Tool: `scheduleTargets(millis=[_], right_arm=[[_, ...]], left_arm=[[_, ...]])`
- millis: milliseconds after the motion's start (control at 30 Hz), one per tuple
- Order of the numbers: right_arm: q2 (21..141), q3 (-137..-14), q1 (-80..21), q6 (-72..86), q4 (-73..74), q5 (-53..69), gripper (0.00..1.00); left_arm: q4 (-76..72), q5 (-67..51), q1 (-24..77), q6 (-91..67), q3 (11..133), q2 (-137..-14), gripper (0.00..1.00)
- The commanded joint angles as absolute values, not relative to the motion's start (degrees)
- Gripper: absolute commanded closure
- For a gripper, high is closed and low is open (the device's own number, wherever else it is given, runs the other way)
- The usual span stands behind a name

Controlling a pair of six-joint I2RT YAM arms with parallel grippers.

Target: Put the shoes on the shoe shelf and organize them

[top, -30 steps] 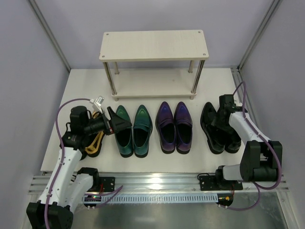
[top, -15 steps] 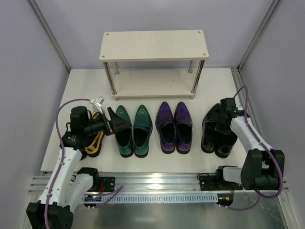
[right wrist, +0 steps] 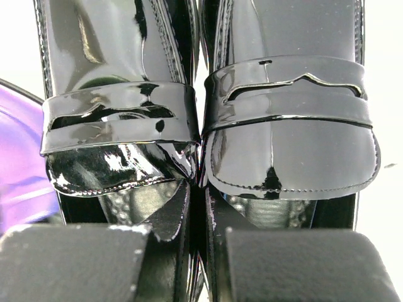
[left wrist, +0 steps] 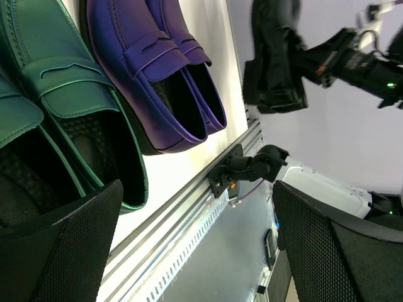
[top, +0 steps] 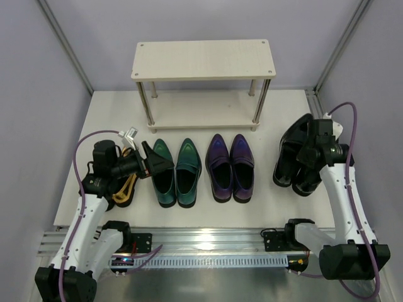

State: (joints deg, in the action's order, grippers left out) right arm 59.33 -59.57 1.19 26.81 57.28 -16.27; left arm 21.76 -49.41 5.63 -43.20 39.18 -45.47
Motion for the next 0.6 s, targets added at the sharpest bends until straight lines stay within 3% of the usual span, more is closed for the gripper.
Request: scheduleTargets(millis=[0,400,567], right_arm=[[56.34,-70.46,1.05,24.44,52.12,-19.78,0.96],[58.18,-90.06,1.05,15.74,41.66,-8.19,0.96],[60.99,-96.06,1.05,14.15,36.93,8.59,0.96]], left_arm=[[21.97,-49.22,5.8,-42.71,41.31,-44.47,0.0],[21.62,-48.69,5.8,-42.71,41.05,-43.77,0.0],[20.83,-48.34,5.8,-43.42,40.17,-43.16,0.0]])
